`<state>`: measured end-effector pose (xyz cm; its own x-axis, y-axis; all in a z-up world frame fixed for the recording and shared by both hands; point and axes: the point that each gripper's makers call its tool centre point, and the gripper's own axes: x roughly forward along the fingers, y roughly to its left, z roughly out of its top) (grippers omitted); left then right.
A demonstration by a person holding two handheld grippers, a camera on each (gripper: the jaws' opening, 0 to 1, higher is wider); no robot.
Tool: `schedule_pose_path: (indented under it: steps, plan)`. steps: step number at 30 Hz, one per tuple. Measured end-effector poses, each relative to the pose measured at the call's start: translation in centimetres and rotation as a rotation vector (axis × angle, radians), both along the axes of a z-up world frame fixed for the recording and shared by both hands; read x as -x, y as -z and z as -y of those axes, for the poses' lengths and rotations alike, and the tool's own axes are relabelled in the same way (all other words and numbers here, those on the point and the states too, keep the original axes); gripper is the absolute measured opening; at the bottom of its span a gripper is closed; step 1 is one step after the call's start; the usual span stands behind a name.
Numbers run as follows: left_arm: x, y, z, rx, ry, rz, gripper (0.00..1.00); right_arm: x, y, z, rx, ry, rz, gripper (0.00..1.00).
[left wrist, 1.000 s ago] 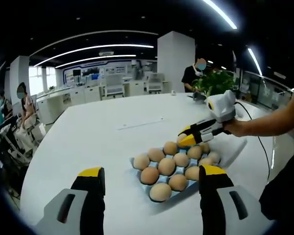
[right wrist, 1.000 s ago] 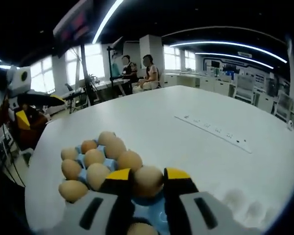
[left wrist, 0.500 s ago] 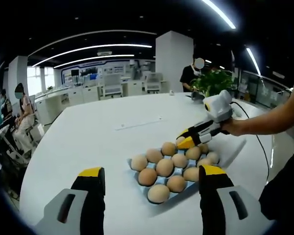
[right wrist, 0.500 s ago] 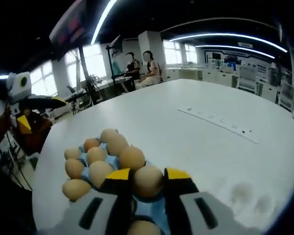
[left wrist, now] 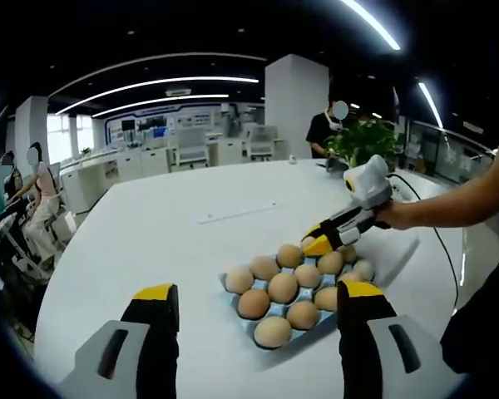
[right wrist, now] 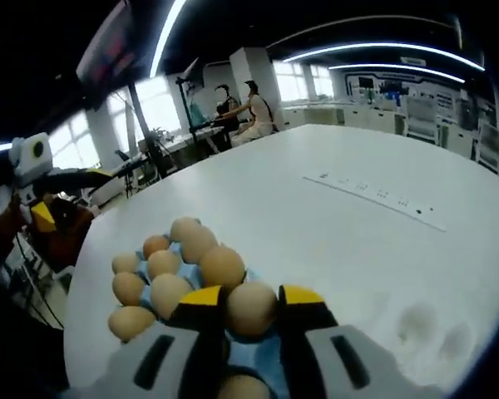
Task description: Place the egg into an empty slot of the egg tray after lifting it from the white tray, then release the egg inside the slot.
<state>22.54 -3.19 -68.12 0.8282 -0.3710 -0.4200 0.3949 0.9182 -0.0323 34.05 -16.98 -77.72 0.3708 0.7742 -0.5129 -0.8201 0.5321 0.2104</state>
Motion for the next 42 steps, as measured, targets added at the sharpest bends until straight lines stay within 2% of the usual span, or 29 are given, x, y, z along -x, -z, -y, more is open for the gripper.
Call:
schedule_pose_path:
  steps: [7, 11, 15, 19, 25, 28, 29, 31, 38, 39, 40, 42]
  plan:
    - [0.2, -0.1, 0.3, 0.001, -0.001, 0.000, 0.79, 0.3, -0.1, 0.0, 0.016, -0.009, 0.004, 0.25]
    - [0.3, -0.1, 0.2, 0.002, -0.005, -0.001, 0.79, 0.7, -0.6, -0.6, 0.017, -0.042, 0.052, 0.27]
    - [0.3, -0.1, 0.2, 0.004, -0.013, -0.001, 0.79, 0.4, -1.8, -1.6, -0.029, -0.043, 0.064, 0.28]
    - [0.4, 0.0, 0.2, 0.001, -0.010, -0.004, 0.79, 0.2, -2.1, -2.5, -0.039, -0.056, 0.086, 0.28]
    - [0.4, -0.1, 0.3, 0.000, -0.010, -0.004, 0.78, 0.2, -1.7, -3.8, -0.026, -0.082, 0.083, 0.27]
    - [0.4, -0.1, 0.3, 0.002, -0.011, -0.002, 0.78, 0.6, -1.6, -4.5, -0.022, -0.106, 0.080, 0.26]
    - [0.4, -0.1, 0.3, 0.002, -0.011, -0.001, 0.78, 1.1, -1.5, -4.8, -0.017, -0.130, 0.063, 0.26]
    - [0.4, -0.2, 0.4, 0.003, -0.011, -0.001, 0.78, 1.3, -1.7, -5.0, -0.018, -0.136, 0.077, 0.25]
    - [0.3, -0.1, 0.4, 0.003, -0.011, -0.001, 0.78, 2.0, -2.0, -4.2, -0.008, -0.161, 0.064, 0.23]
    - [0.3, -0.2, 0.4, 0.003, -0.009, -0.001, 0.78, 1.5, -2.7, -3.9, -0.034, -0.134, 0.093, 0.23]
    - [0.3, -0.2, 0.4, 0.003, -0.008, 0.000, 0.78, 1.4, -2.9, -3.7, -0.043, -0.124, 0.095, 0.23]
    - [0.3, -0.2, 0.4, 0.004, -0.008, 0.002, 0.78, 0.4, -4.4, -2.7, -0.115, -0.063, 0.076, 0.23]
